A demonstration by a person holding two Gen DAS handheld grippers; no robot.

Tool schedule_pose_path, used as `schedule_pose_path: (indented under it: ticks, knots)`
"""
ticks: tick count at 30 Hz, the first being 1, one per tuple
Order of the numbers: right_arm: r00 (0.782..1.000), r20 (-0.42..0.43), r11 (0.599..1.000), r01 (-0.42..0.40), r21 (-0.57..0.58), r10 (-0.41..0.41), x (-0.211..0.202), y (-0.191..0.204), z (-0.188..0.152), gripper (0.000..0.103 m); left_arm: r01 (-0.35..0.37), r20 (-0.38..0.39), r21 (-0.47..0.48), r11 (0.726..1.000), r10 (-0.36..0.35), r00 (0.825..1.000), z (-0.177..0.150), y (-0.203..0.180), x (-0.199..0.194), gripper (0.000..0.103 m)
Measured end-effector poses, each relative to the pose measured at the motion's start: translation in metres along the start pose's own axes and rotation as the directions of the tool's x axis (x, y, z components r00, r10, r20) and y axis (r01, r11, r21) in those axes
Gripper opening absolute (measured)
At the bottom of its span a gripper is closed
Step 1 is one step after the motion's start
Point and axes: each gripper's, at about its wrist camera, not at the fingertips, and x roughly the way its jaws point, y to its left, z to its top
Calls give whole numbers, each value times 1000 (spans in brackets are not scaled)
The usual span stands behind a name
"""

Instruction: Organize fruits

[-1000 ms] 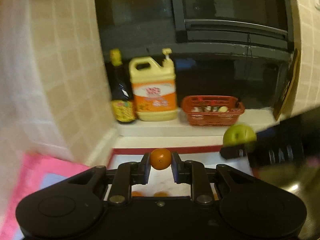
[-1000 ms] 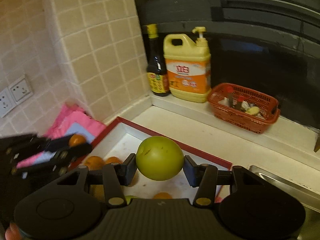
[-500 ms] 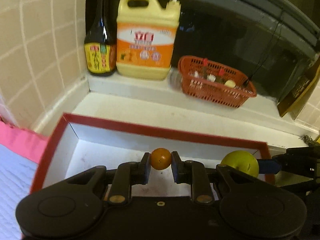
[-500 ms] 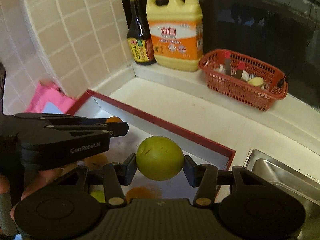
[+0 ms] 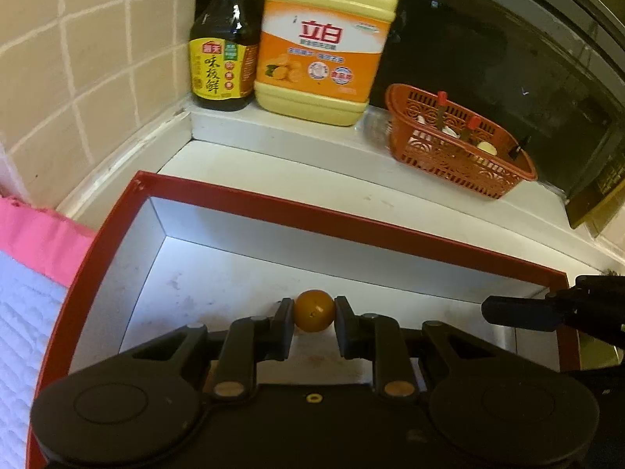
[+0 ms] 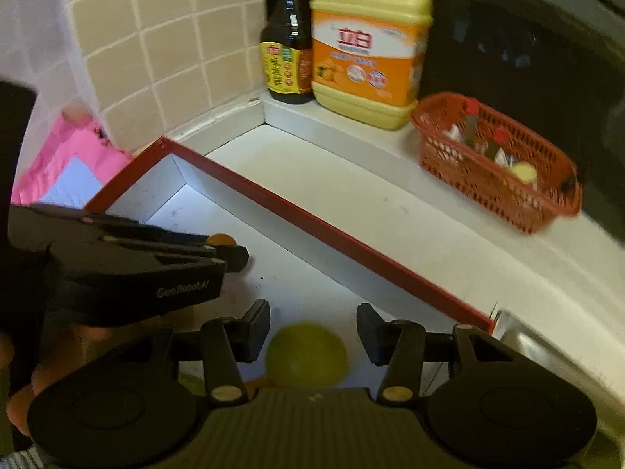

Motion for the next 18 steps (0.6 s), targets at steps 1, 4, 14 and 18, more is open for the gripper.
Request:
schedule_pose_path:
  ticks: [1, 4, 14, 18]
  knots:
    - [1000, -3, 1000, -6, 1, 6, 1, 0, 1, 52, 1, -2, -1, 1000, -1, 1000, 0, 0, 0, 25]
    - [1000, -16, 1000, -17, 22, 18, 4, -2, -2, 52, -4, -25, 5, 1000, 4, 1000, 0, -1, 4, 25]
    - [999, 20, 995, 23, 92, -25, -37, -3, -22, 87, -56, 29, 6, 998, 56, 998, -12, -10, -42, 75]
    - [995, 60, 991, 70, 112, -77, -71, 14, -39, 95, -101, 74, -1, 995, 101, 992, -31, -14, -87, 78]
